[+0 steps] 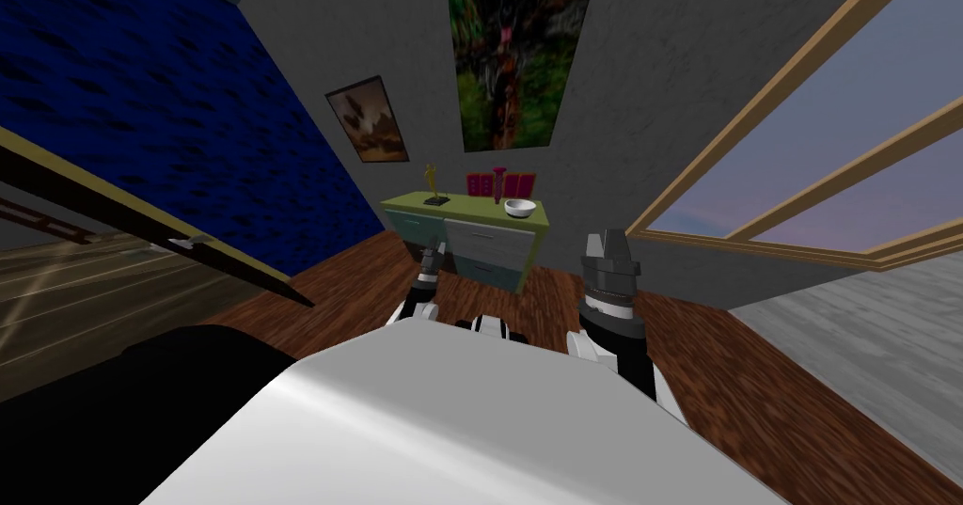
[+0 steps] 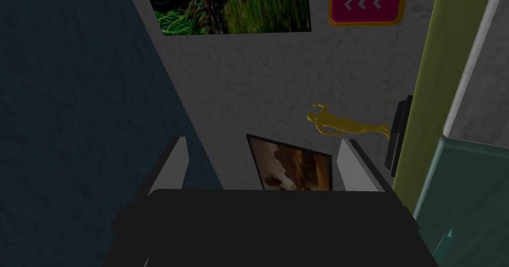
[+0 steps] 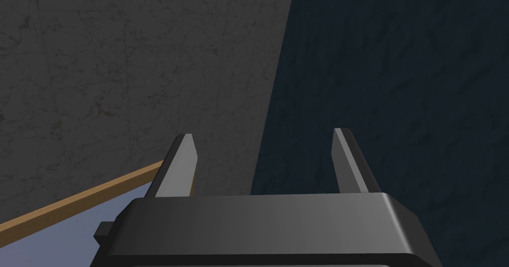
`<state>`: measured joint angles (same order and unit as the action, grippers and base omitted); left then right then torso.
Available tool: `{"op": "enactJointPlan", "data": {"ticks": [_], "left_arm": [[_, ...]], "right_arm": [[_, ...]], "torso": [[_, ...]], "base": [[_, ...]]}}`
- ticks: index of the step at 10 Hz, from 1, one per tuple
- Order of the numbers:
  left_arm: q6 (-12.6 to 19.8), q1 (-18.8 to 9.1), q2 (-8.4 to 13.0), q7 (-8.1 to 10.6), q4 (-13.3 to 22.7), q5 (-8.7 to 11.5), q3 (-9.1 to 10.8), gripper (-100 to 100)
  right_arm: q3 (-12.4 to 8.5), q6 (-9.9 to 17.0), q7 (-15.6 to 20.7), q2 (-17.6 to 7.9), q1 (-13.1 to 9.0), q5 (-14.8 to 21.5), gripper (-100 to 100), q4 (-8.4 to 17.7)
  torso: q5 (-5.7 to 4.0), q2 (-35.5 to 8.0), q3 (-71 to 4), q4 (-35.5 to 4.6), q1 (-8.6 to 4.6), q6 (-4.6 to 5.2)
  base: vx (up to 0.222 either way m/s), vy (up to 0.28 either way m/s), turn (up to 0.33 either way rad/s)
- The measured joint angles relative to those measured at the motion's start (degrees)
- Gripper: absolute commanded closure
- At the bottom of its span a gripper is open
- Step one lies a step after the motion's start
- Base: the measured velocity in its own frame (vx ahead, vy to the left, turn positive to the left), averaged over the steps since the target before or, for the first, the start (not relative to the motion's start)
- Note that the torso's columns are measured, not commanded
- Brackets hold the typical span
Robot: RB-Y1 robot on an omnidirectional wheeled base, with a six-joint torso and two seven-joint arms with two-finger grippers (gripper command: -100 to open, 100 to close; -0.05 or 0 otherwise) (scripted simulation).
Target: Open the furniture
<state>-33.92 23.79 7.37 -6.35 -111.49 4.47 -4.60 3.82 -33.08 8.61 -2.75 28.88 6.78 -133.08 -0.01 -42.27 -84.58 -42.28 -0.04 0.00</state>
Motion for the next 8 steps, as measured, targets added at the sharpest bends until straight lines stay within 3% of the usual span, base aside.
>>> {"op": "enactJointPlan", "data": {"ticks": [8], "left_arm": [[-0.2, -3.8, 0.0, 0.34, 12.4, -1.2, -0.47, -100]], "right_arm": [[0.0, 0.0, 0.0, 0.0, 0.0, 0.0, 0, 0.0]], "torso": [[0.01, 0.0, 0.0, 0.0, 0.03, 0.00]], "base": [[0.108, 0.004, -0.045]]}}
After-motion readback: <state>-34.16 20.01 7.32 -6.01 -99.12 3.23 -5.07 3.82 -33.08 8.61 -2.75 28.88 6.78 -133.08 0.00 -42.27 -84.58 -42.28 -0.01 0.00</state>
